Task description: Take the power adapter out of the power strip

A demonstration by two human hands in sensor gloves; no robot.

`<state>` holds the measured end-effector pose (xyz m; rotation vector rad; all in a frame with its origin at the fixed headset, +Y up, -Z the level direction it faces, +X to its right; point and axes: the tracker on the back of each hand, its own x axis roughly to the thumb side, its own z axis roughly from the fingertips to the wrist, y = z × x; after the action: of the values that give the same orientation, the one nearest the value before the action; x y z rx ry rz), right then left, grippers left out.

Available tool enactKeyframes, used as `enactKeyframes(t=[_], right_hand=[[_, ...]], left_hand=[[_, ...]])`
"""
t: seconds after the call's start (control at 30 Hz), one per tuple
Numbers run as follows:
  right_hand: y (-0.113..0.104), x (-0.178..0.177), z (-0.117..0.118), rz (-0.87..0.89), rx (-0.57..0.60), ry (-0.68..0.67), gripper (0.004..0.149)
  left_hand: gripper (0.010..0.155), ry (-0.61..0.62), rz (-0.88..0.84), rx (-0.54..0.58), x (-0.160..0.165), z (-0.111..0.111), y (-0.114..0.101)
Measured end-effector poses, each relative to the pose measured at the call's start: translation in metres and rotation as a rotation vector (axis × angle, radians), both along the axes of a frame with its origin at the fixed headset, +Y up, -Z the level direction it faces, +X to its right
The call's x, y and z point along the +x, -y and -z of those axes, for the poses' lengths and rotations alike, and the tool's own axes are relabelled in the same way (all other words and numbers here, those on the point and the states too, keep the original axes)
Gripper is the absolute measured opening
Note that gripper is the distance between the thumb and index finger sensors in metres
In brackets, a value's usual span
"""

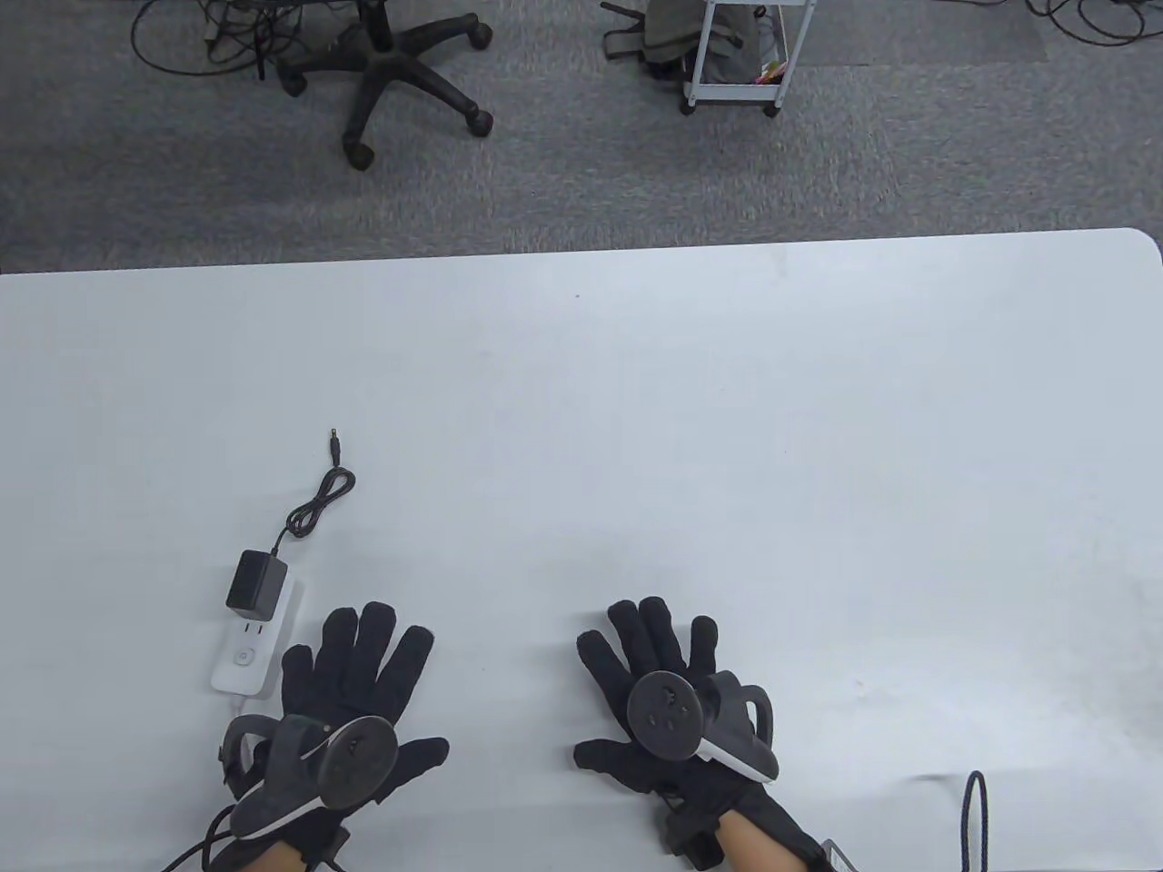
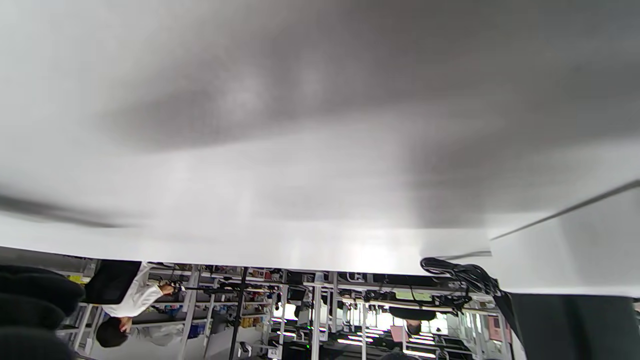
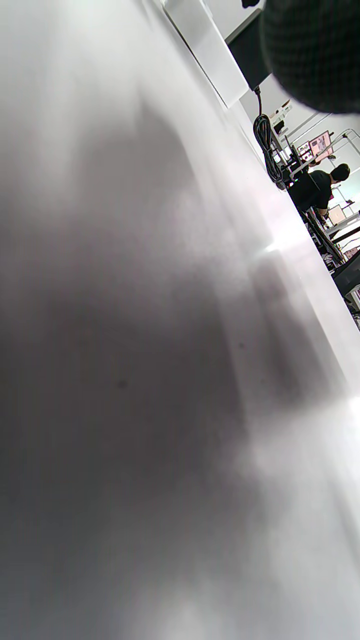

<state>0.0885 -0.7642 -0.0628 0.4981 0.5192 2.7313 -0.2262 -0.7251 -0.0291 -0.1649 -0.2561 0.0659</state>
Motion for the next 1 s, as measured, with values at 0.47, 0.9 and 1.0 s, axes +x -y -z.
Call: enactKeyframes(t=[0.47,0.9,1.0], right_hand=[[-0.001,0.0,-0.001,0.009,0.013,0.0,0.095],[-0.002,0.002,0.0,0.007,0.004,0.015,0.095],[0.0,0.0,0.0,-0.002,-0.005,0.003,0.094]], left_hand=[[0.108,-0.375,-0.029,0.009,-0.069,0.002,-0.009],[0.116,-0.688,0.021,-0.032,-0.092,0.008,0.011],[0.113,-0.732,-0.013,-0.103,-0.097,0.009,0.016]])
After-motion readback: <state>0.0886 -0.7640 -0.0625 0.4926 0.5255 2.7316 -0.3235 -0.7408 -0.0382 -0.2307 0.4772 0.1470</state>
